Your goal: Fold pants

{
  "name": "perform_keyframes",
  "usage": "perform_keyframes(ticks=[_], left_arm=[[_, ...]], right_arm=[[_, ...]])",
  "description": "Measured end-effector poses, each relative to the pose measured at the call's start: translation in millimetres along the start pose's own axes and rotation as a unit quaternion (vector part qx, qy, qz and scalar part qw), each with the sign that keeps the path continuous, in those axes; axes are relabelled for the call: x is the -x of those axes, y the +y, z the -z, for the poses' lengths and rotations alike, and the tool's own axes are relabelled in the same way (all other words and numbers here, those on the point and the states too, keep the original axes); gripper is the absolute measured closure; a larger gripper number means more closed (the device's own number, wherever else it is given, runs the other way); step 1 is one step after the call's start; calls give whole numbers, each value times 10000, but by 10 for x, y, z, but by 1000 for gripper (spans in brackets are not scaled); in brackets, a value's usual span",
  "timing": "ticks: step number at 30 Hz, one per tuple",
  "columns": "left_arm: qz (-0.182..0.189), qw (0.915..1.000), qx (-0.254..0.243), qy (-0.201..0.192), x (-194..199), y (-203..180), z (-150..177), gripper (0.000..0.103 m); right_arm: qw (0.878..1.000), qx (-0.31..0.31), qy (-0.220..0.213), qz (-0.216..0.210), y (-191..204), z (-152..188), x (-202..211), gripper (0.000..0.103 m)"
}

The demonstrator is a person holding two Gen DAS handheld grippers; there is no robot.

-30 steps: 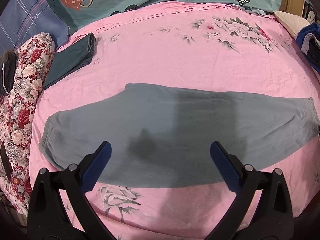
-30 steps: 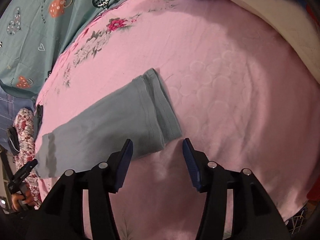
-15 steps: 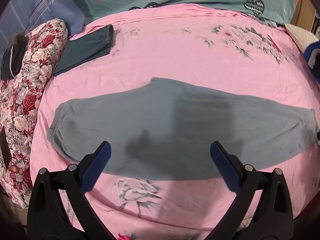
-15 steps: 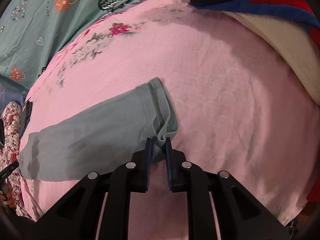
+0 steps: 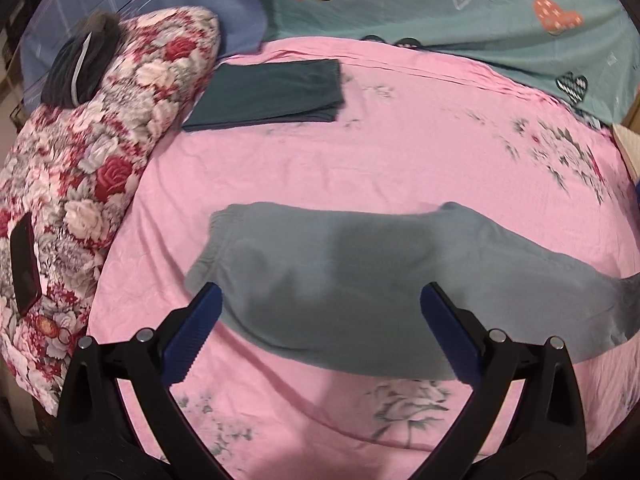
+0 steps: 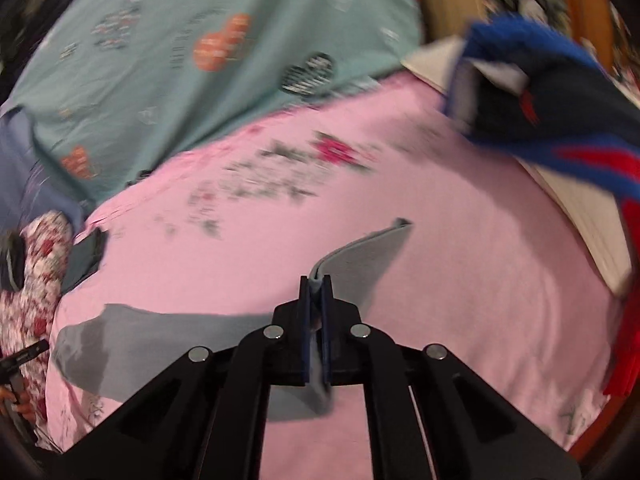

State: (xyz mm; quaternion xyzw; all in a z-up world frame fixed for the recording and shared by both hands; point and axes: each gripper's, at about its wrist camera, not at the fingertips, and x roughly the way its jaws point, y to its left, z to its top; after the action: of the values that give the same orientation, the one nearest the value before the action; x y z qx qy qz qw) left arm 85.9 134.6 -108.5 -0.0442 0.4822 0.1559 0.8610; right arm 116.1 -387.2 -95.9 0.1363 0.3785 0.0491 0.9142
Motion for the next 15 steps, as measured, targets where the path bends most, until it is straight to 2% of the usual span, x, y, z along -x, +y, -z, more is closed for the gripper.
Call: perform_keyframes(ticks=[4, 6, 10, 12, 14, 15], left_arm=[[15, 9999, 157, 6, -7, 247, 62, 2], [-5, 9997, 243, 18, -10, 372, 115, 2], [-10, 9992, 368, 169, -58, 539, 193, 2], [-35, 9990, 420, 175, -56, 614, 234, 2], [-42, 9987, 444, 229, -57, 665, 263, 2], [-56, 9988, 425, 217, -41, 684, 283, 2]], right_arm=[[9940, 893, -158, -610, 991, 14, -29, 99], [9879, 1280, -48, -873, 1396, 139, -147, 99], [9672, 2019, 696, -1377, 2184, 725, -607, 99], [9492, 2490, 1241, -1467, 2497, 1172, -908, 99], [9260, 2928, 1907, -1428, 2677, 1543, -1170, 93], [9259, 3093, 1667, -1387, 2715, 1581, -1104, 88]])
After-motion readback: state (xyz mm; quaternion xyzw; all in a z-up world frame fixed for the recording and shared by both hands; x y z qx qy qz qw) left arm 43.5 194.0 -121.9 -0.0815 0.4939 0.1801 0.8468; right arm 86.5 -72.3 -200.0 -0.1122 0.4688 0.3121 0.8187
